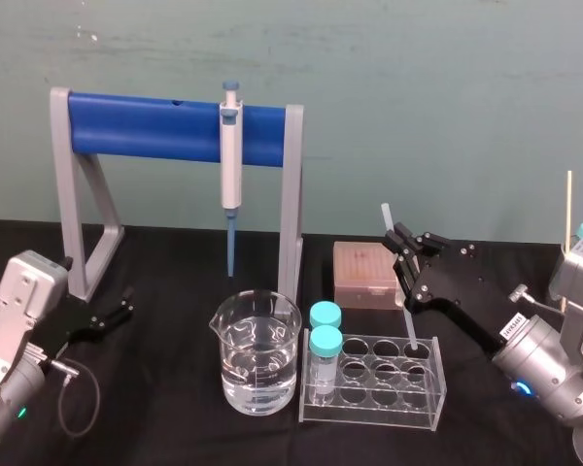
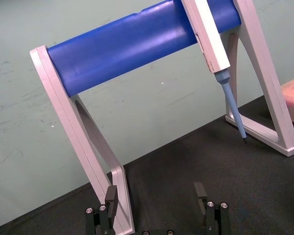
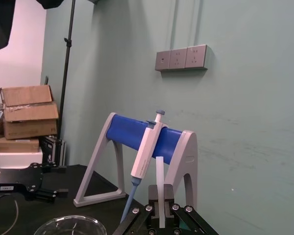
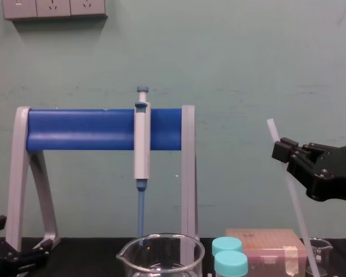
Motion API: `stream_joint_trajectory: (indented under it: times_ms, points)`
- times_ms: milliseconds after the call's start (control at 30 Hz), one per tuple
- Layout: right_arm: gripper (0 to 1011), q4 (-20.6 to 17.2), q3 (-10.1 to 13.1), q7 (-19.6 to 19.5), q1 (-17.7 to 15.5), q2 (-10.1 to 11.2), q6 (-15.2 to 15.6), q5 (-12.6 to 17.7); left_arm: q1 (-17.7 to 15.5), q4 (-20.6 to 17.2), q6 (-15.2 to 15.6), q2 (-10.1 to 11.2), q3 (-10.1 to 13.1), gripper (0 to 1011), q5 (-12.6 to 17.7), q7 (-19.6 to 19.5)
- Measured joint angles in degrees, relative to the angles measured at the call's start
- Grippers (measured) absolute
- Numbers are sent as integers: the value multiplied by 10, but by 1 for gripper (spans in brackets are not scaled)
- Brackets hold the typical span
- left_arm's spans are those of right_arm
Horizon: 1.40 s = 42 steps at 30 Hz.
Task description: Pick up the stirring rod with one hand, then place it down.
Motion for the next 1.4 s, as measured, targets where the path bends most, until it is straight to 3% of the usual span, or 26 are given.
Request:
stream_joint_trajectory:
  times_ms: [1400]
  points:
    - [58,69,-13,22,30,-3,6,13,0,0,0,0,0,1000,0,0]
